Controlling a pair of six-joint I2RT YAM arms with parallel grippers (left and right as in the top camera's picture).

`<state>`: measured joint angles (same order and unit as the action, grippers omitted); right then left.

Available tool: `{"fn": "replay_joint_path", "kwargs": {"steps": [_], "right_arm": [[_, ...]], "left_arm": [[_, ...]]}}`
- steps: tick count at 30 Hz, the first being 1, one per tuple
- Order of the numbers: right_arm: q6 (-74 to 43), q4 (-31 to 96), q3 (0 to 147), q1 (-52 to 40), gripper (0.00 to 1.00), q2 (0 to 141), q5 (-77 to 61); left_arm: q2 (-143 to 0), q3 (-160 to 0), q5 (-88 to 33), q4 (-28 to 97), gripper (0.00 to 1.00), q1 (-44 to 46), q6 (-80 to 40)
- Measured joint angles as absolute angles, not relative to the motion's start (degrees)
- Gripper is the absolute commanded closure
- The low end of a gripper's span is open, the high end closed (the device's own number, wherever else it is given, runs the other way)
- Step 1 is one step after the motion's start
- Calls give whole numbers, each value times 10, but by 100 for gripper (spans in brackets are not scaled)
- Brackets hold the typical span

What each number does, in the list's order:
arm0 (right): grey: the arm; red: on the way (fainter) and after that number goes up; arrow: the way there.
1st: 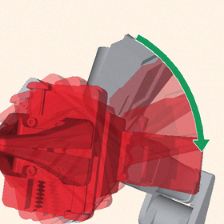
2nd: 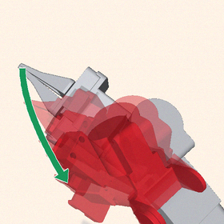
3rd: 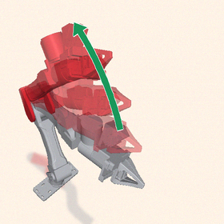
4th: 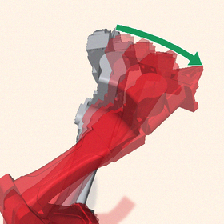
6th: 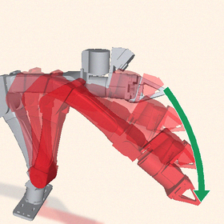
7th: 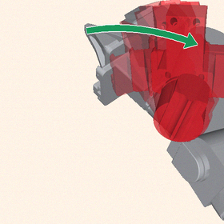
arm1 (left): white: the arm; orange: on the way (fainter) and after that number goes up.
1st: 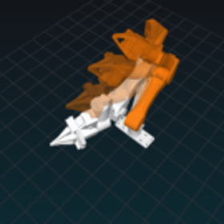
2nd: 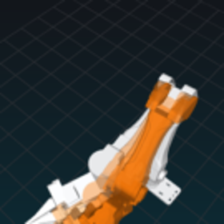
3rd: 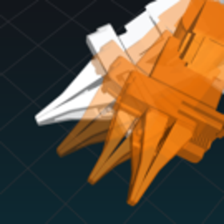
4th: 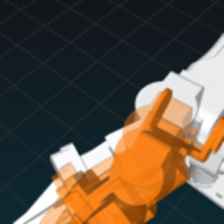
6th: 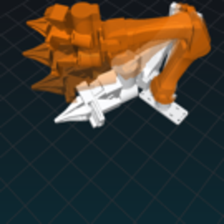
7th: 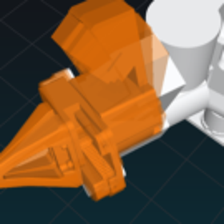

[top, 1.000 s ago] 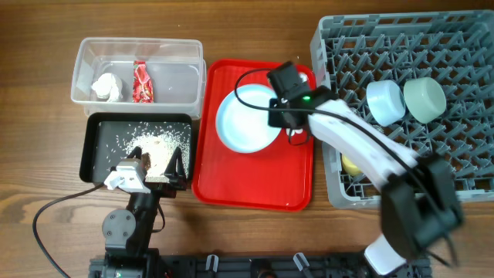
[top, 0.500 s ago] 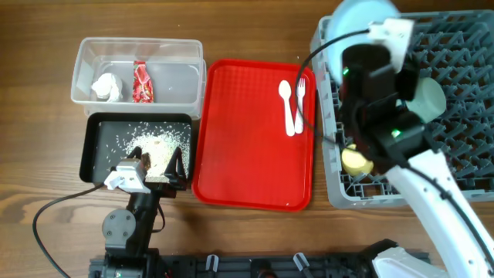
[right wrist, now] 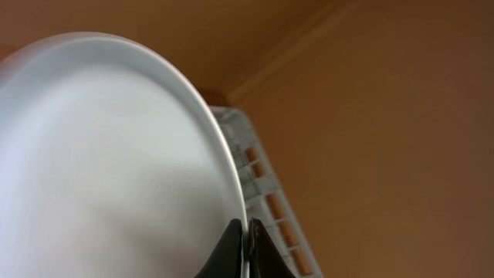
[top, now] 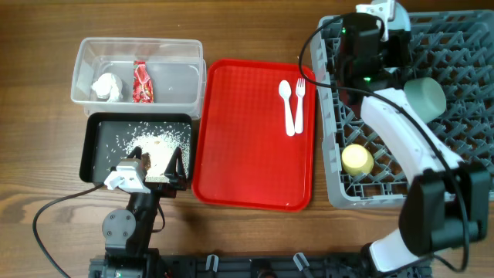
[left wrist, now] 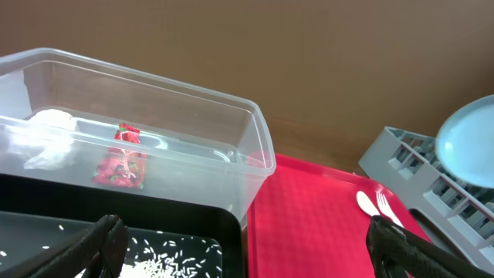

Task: Sort waste into correct bins and load items into the dishwasher rack
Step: 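Stand the light-blue plate upright in the back of the rack, then grasp the white plastic spoon on the red tray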

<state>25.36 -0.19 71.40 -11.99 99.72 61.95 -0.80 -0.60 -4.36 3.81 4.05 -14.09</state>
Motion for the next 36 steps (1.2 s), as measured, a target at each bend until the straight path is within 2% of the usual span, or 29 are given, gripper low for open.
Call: {"fn": "replay_joint_path", "kwargs": {"steps": [4, 5, 7, 12, 16, 19, 23, 26, 30, 33, 36], "right_arm": [[263, -17, 714, -121, 53, 1021, 614], [270, -25, 714, -123, 47, 1021, 613], [272, -37, 714, -129, 41, 1021, 613], [273, -7, 714, -177, 38, 1013, 610], [246, 101, 717, -246, 36, 957, 543], [147, 259, 720, -288, 36, 908, 401], [-65, 386, 722, -298, 36, 902, 110], [-135, 397, 722, -299, 33, 927, 12], [-171, 368, 723, -298, 33, 988, 34], [-176, 314, 722, -288, 51, 1043, 84], [-169, 262, 723, -268, 53, 1079, 96]], "left_arm": [[-8, -6, -43, 38, 0, 41, -141], [-8, -6, -44, 38, 0, 41, -141], [-8, -6, -44, 38, 0, 41, -141], [-8, -6, -44, 38, 0, 41, -141], [-8, -6, -44, 38, 0, 41, -141], [-8, -6, -44, 38, 0, 41, -141], [-8, -6, -44, 38, 1, 41, -141], [-8, -6, -44, 38, 0, 41, -141], [-8, -6, -44, 38, 0, 41, -141], [-8, -6, -44, 38, 0, 41, -141], [-8, -6, -44, 38, 0, 41, -141]]}}
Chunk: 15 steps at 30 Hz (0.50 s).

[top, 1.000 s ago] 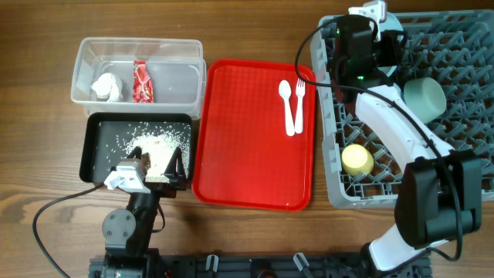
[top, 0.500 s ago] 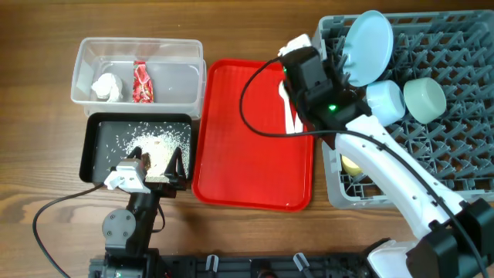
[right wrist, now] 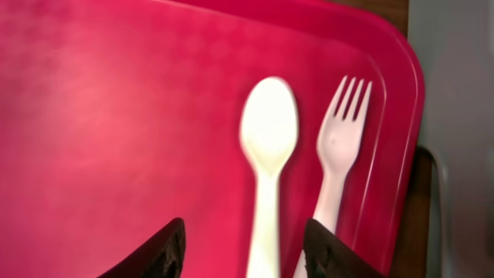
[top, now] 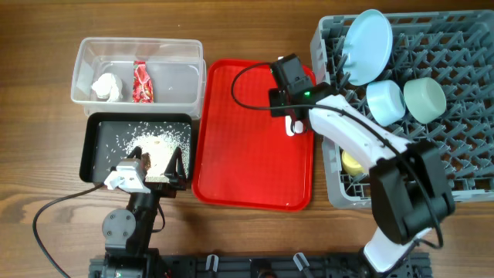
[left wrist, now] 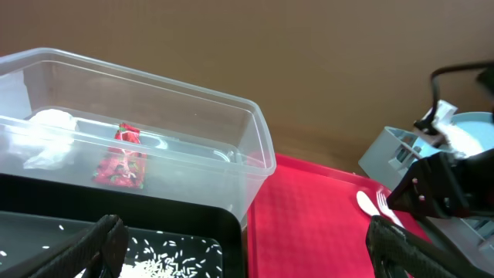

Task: Sort waste into correct bins and load items into the dishwasher rack
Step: 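Grasp the white plastic spoon on the red tray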

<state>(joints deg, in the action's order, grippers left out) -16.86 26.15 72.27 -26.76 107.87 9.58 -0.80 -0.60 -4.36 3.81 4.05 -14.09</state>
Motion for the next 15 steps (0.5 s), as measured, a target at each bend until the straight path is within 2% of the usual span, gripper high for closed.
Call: {"fn": "replay_joint_path", "kwargs": {"steps": [2, 4, 7, 9, 11, 15], "right_arm": [[-168, 252, 723, -255, 54, 1105, 95], [-168, 247, 723, -249, 65, 1126, 89], [-166, 253, 726, -249, 73, 1152, 67], [-166, 258, 726, -250, 87, 1152, 60], [-166, 262, 726, -249, 96, 1152, 58], [-166, 267, 736, -250, 96, 1142, 46]], "left_arm": [[-8, -6, -44, 38, 0, 41, -141], [-8, -6, -44, 38, 0, 41, -141], [-8, -6, -43, 38, 0, 41, -141], [-8, -6, -44, 38, 0, 41, -141], [-8, -6, -44, 38, 0, 41, -141], [-8, -6, -44, 38, 0, 41, -141]]}}
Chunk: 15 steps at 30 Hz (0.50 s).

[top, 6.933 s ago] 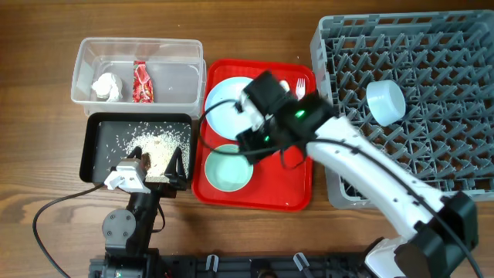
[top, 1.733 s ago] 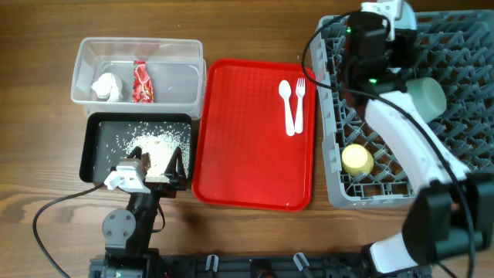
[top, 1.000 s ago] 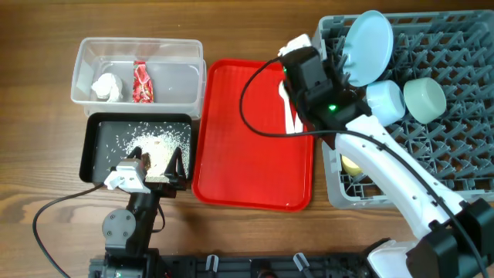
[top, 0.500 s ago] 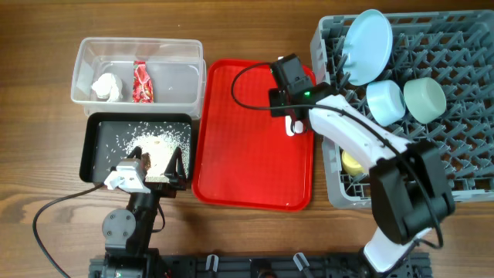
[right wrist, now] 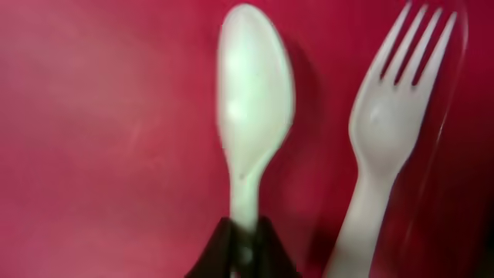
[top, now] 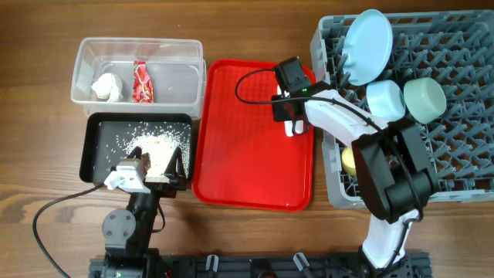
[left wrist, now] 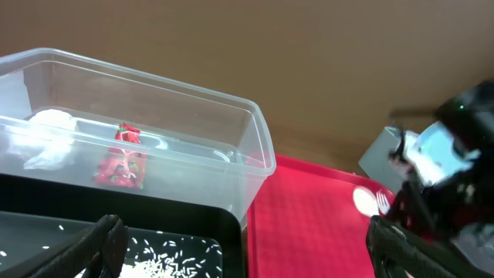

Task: Sort waste into correct bins and load items into the dishwasher rack
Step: 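Grasp the white plastic spoon on the red tray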

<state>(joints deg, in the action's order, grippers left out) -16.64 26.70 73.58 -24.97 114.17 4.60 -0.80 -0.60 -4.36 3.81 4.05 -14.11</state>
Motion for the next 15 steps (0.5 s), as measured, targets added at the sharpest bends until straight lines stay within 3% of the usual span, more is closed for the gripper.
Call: {"fn": "replay_joint_path", "kwargs": {"steps": [7, 15], "right_arm": [[-166, 307, 723, -251, 96, 1104, 30], [-166, 347, 723, -251, 96, 946, 36]], "left_arm": [[-8, -6, -44, 38, 0, 41, -141], [-8, -6, -44, 38, 0, 41, -141]]}}
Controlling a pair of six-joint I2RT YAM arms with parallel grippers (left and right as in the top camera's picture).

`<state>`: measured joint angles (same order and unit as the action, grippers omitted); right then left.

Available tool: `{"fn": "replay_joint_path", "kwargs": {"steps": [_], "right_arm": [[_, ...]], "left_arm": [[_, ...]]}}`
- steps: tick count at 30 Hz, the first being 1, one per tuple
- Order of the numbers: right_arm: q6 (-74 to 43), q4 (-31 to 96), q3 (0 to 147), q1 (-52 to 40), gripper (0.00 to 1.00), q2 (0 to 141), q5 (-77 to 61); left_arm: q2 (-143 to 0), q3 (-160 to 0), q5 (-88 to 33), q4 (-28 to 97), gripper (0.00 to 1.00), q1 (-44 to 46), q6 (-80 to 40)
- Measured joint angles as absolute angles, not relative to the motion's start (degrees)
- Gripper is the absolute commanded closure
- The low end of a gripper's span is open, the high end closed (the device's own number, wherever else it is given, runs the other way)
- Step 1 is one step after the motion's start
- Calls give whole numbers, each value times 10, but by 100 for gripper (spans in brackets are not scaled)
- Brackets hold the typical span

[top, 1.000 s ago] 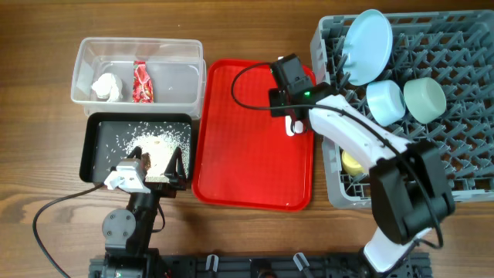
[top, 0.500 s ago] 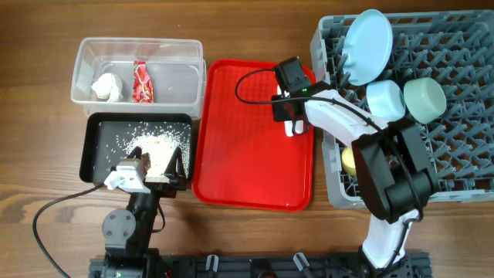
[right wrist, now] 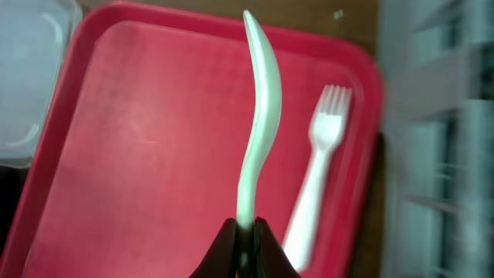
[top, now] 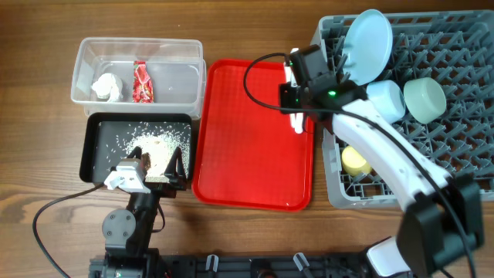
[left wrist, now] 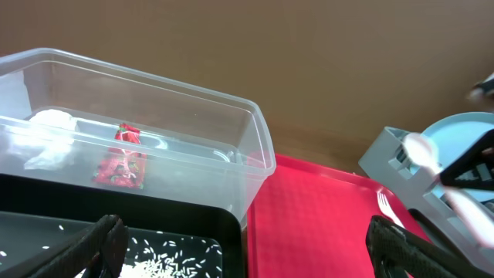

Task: Sort waste into correct bins and load items into the dishwasher rack
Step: 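Grasp the white plastic spoon on the red tray, then drop the white spoon into the grey rack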

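Note:
A white plastic spoon (right wrist: 255,116) is pinched by its handle in my right gripper (right wrist: 248,228), which is shut on it and holds it above the red tray's (top: 231,154) right side. The spoon (left wrist: 421,147) also shows raised in the left wrist view. A white fork (right wrist: 316,179) still lies on the tray near its right rim, beside the grey dishwasher rack (top: 463,177). My left gripper (left wrist: 247,259) stands open and empty over the black tray of rice (top: 104,127), at the table's front left.
The rack holds a light blue plate (top: 367,45), a blue bowl (top: 384,100), a green bowl (top: 424,96) and a yellow cup (top: 356,161). A clear bin (top: 85,54) at the back left contains a red wrapper (top: 141,81) and crumpled white tissue (top: 106,86).
The spoon lay on the tray with my right gripper shut on its handle. Now it is off the tray, held higher and nearer the rack. The fork and left arm are unchanged.
My right gripper was first shut on the blue plate's rim at the rack. Then the plate stood in the rack and the gripper was open over the spoon and fork. It then shut on the spoon, which is now lifted.

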<state>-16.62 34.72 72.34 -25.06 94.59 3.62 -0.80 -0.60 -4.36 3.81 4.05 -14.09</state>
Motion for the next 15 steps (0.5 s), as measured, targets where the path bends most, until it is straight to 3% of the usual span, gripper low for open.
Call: {"fn": "replay_joint_path", "kwargs": {"steps": [6, 11, 12, 13, 15], "right_arm": [[-150, 355, 723, -195, 96, 876, 103], [-101, 341, 723, -116, 96, 906, 131], [-90, 342, 723, -109, 92, 919, 130], [-80, 345, 723, -108, 66, 936, 127], [-66, 349, 720, -116, 51, 957, 124]], "left_arm": [[-8, -6, -44, 38, 0, 41, -141], [-8, -6, -44, 38, 0, 41, -141], [-8, -6, -44, 38, 0, 41, -141], [-8, -6, -44, 38, 0, 41, -141], [-8, -6, -44, 38, 0, 41, -141]]}}
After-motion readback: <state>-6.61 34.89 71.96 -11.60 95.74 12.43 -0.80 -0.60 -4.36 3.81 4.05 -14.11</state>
